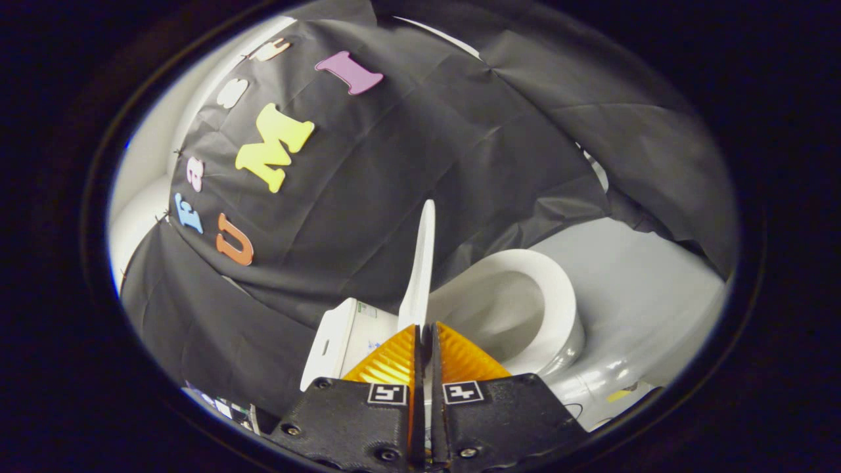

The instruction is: Open the toilet lid.

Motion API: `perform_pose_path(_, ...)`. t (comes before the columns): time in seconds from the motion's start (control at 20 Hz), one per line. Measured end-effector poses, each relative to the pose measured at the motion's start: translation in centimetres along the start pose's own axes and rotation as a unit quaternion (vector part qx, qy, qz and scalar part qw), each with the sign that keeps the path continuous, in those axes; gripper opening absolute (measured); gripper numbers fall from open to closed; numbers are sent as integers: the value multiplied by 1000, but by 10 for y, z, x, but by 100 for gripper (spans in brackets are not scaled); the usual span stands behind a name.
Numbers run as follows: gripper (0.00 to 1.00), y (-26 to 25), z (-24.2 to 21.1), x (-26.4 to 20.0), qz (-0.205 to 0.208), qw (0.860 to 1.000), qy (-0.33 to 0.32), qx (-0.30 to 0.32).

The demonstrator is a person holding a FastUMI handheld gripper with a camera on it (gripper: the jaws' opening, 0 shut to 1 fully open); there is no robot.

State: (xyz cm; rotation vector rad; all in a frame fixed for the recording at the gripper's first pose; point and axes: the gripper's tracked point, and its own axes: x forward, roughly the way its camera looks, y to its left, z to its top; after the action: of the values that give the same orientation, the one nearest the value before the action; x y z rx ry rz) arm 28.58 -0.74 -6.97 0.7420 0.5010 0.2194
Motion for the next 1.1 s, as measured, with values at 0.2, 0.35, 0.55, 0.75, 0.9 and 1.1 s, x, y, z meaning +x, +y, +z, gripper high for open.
perform_pose_path(0.2,9,24,-1,0,-2,1000,-1,-20)
perform_pose_path(0.35,9,39,-3,-1,-13,999,-2,-45)
perform_pose_path(0.55,10,56,-6,1,-17,998,-4,-63)
perform_pose_path(0.75,11,65,-9,1,-20,996,-9,-82)
perform_pose_path(0.9,12,92,-11,2,-19,995,-10,-93)
perform_pose_path(1.1,12,121,-11,10,-20,994,-11,-111)
